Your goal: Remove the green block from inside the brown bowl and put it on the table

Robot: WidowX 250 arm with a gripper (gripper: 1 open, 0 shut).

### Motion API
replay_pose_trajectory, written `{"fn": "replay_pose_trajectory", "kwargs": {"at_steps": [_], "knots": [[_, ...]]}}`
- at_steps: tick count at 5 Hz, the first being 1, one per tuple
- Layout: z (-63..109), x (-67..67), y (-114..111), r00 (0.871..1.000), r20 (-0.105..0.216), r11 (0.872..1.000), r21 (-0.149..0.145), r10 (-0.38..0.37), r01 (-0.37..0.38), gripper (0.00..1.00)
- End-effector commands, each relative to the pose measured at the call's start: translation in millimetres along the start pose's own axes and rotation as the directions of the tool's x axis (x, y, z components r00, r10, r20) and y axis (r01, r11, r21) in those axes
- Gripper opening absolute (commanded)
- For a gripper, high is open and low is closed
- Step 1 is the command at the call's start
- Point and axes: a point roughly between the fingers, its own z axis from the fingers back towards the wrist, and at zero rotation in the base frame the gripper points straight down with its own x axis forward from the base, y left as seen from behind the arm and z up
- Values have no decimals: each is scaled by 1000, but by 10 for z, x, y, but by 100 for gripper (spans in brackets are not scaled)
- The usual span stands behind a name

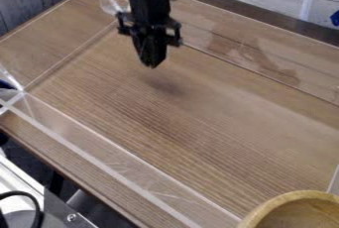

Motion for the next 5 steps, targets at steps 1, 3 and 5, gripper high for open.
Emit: {"fn": "replay_pose_trajectory", "kwargs": {"at_steps": [1, 3, 5], "knots": [[-26, 86, 18, 1000, 23, 1000, 25, -13, 12, 0], [-241, 92, 57, 1000, -5, 1000, 30, -9, 9, 0], [-179, 67, 34, 1000, -9, 1000, 19, -5, 5, 100]]}}
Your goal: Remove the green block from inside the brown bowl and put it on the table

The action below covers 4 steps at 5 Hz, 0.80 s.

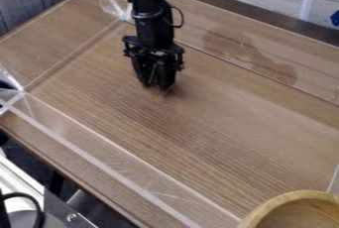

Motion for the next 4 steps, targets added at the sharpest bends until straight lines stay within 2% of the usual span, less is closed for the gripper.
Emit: {"fn": "replay_pose_trajectory", "kwargs": {"at_steps": [1, 2, 3, 4], "knots": [[238, 36, 6, 998, 59, 1000, 10, 1, -1, 100], [517, 0, -31, 994, 111, 1000, -6, -6, 6, 100], [838, -40, -81, 986, 168, 1000, -7, -7, 9, 100], [941, -30, -87, 982, 186, 1000, -11, -8, 10, 100]]}}
